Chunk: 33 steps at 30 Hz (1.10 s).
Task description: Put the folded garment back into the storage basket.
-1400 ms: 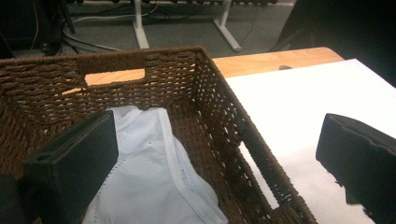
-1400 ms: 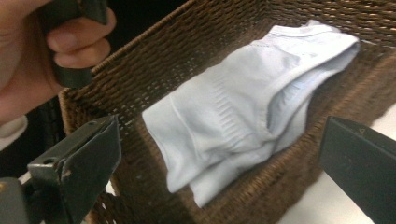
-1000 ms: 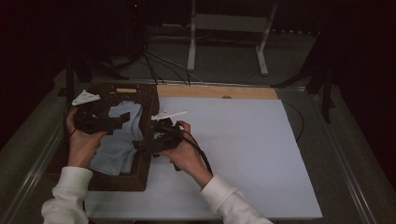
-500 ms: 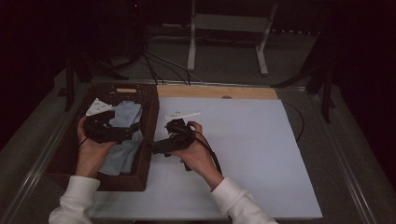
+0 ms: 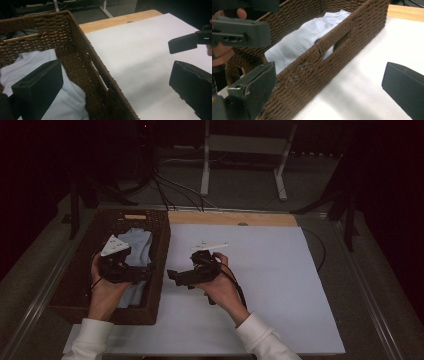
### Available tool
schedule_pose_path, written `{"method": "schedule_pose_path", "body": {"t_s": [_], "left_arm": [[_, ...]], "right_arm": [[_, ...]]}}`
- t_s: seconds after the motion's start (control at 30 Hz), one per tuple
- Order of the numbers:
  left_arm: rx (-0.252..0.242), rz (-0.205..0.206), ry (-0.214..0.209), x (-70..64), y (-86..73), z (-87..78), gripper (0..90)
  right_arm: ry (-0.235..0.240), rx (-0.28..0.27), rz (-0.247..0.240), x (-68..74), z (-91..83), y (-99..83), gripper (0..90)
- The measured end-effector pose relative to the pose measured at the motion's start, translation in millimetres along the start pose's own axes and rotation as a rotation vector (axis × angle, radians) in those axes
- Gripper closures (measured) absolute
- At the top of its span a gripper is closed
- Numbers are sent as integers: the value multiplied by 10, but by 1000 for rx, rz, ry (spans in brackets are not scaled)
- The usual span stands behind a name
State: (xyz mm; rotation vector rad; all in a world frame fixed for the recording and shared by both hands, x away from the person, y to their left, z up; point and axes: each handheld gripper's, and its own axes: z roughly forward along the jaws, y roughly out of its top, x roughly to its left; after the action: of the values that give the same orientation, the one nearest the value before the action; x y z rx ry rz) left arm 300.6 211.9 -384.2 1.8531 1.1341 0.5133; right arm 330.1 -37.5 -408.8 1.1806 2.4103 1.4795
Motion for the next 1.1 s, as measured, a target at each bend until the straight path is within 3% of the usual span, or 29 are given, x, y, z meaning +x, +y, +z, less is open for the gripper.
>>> {"method": "schedule_pose_path", "body": {"t_s": [0.33, 0.7, 1.1], "left_arm": [[-14, -12, 0, -75, -153, -10, 3], [-14, 22, 13, -192, -289, -12, 3], [-29, 22, 6, -246, -357, -50, 3]], "right_arm": [[-12, -5, 2, -96, -100, -85, 1], [-19, -22, 12, -213, -237, -184, 1], [-32, -40, 1, -293, -406, -277, 1]]}}
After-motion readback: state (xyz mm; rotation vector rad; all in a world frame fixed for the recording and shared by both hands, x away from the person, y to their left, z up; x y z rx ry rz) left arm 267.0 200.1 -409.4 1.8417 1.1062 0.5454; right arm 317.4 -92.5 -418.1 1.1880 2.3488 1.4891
